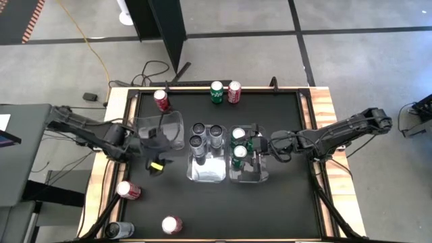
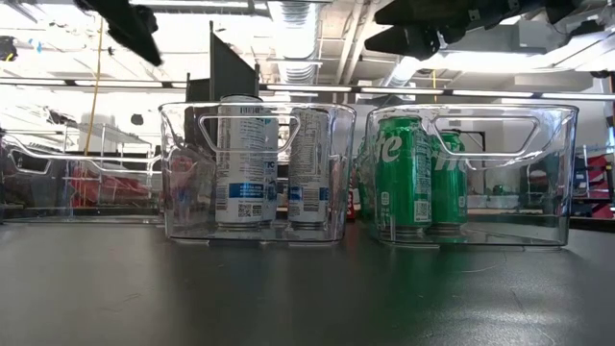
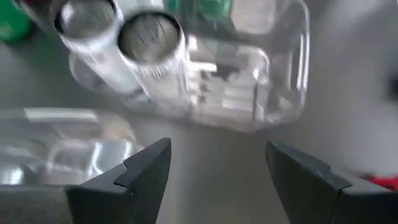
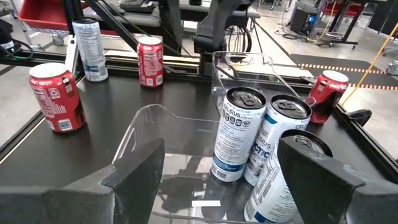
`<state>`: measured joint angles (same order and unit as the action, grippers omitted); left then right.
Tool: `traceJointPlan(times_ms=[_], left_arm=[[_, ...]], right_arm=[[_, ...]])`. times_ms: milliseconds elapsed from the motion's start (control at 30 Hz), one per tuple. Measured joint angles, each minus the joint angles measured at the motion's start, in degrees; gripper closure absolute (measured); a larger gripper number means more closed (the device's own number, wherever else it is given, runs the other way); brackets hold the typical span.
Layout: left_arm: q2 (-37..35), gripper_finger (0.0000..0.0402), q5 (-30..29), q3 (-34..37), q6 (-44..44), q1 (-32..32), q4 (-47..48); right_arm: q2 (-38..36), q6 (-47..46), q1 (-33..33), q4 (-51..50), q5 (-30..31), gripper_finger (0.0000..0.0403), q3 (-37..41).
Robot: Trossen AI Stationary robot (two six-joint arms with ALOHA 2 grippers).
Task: Sort soda cans
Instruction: Put the green soda can into the right transparent bin
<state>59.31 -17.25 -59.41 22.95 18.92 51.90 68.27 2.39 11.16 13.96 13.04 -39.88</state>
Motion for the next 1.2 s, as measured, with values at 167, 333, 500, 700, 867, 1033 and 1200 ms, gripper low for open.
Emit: traceJointPlan(times_ms=[167,333,500,700,867,1033,1200], left_arm=[[0.93,0.0149,1.13,-4.02,10.65,4.05,8.24],[3.04,0.0149,7.08,-8.55,21.33,7.88,14.19],[6.37,0.0149,19.16,-10.76,36.87,12.50,20.30],[11.36,0.0149,35.39,-10.76,55.90,18.40,24.21],[14.05,0.0149,44.85,-10.76,67.64,22.27,23.02],[16.24,0.0149,52.75,-12.51,75.77,23.27,19.94],[18.24,0.0149,52.93,-15.14,79.69,23.27,19.11]], right_arm=[[0.00,0.00,0.00,-0.02,0.00,0.0072,0.00],[0.00,0.00,0.00,-0.02,0.00,0.0072,0.00],[0.00,0.02,0.00,-0.04,0.00,0.0072,0.00],[0.00,0.22,0.00,-0.07,0.02,0.0072,0.00],[0.00,-0.29,0.00,0.08,0.02,0.0072,0.00],[0.00,0.80,0.00,0.80,0.02,0.0072,0.00],[0.00,1.95,0.00,1.16,0.02,0.0072,0.00]])
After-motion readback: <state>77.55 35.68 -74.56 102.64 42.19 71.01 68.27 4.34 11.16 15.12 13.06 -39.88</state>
